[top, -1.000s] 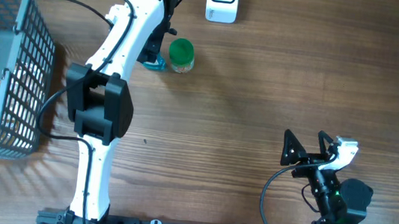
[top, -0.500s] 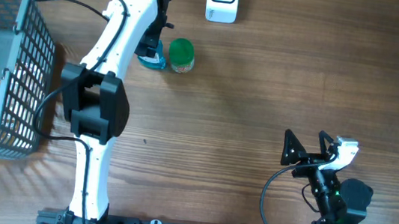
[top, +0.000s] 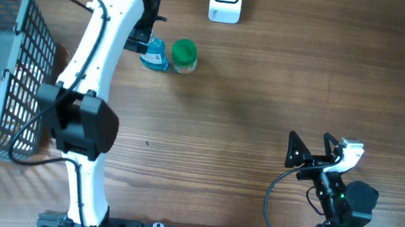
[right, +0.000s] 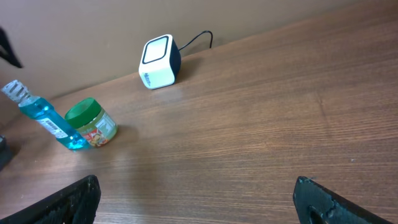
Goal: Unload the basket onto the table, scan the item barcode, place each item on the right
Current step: 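Carry the blue bottle to the scanner and set it beside the jar, then withdraw the left gripper back toward the basket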
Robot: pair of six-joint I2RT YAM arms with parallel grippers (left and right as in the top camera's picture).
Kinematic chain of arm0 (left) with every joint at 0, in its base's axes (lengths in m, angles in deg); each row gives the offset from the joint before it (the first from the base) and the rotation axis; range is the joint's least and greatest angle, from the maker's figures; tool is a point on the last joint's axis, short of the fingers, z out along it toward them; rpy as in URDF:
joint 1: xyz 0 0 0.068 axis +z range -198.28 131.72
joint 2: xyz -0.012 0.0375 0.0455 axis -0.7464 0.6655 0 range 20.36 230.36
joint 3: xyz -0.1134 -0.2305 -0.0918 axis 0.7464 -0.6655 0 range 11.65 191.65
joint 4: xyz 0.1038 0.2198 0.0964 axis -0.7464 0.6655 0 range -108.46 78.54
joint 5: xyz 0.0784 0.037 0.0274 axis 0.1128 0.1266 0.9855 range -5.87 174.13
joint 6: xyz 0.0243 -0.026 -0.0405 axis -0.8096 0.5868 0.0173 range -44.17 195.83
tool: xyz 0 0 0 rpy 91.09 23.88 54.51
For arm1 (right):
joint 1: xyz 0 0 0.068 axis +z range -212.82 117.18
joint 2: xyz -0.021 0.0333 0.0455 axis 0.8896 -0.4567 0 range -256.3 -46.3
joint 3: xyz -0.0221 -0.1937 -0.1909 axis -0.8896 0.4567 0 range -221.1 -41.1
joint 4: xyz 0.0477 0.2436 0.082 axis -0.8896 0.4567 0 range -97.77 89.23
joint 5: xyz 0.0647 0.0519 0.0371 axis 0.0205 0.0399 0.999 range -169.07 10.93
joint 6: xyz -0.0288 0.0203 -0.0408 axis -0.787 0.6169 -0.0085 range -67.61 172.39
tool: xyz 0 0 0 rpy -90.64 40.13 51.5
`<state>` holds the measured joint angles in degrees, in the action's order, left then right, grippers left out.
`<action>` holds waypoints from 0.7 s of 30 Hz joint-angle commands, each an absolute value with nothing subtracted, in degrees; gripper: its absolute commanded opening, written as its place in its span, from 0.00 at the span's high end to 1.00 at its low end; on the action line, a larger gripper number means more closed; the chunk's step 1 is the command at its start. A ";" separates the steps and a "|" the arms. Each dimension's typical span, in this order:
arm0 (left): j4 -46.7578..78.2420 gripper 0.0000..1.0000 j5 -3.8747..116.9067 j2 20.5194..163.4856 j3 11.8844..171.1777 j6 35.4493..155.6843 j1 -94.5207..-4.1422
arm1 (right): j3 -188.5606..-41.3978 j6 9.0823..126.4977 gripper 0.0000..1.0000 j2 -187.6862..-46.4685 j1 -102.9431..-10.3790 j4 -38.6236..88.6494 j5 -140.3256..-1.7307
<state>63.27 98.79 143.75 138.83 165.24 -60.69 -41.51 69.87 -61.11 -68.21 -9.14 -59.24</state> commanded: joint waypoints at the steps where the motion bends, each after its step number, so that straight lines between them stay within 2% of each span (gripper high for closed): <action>1: 68.52 0.00 101.10 139.25 138.41 164.51 -60.31 | -41.40 68.90 0.00 -61.22 -68.12 -9.40 -60.22; 7: 70.90 0.00 113.21 123.55 139.14 152.60 -57.52 | -41.40 69.01 0.00 -61.22 -68.12 -9.40 -59.98; 10: 67.14 0.00 113.72 113.37 140.03 143.55 -46.28 | -41.40 69.04 0.00 -61.22 -68.12 -9.38 -59.96; 11: 66.83 0.00 110.87 110.26 140.03 140.38 -37.26 | -41.40 69.04 0.00 -61.22 -68.12 -9.38 -59.94; 14: 69.81 0.00 102.33 110.81 139.86 136.19 -17.08 | -41.40 69.06 0.00 -61.22 -68.12 -9.36 -59.74; 15: 71.14 0.00 101.21 112.52 139.75 135.95 -12.86 | -41.40 69.06 0.00 -61.22 -68.12 -9.36 -59.74; 17: 71.58 0.03 101.10 118.13 138.02 134.05 -9.83 | -41.40 69.01 0.00 -61.22 -68.12 -9.34 -59.76; 21: 63.97 0.00 106.07 123.27 132.21 132.73 -11.07 | -41.40 68.86 0.00 -61.31 -68.12 -9.29 -59.80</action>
<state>66.72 103.12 120.62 136.01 135.10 -10.46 -41.49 69.87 -61.35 -68.21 -9.14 -59.30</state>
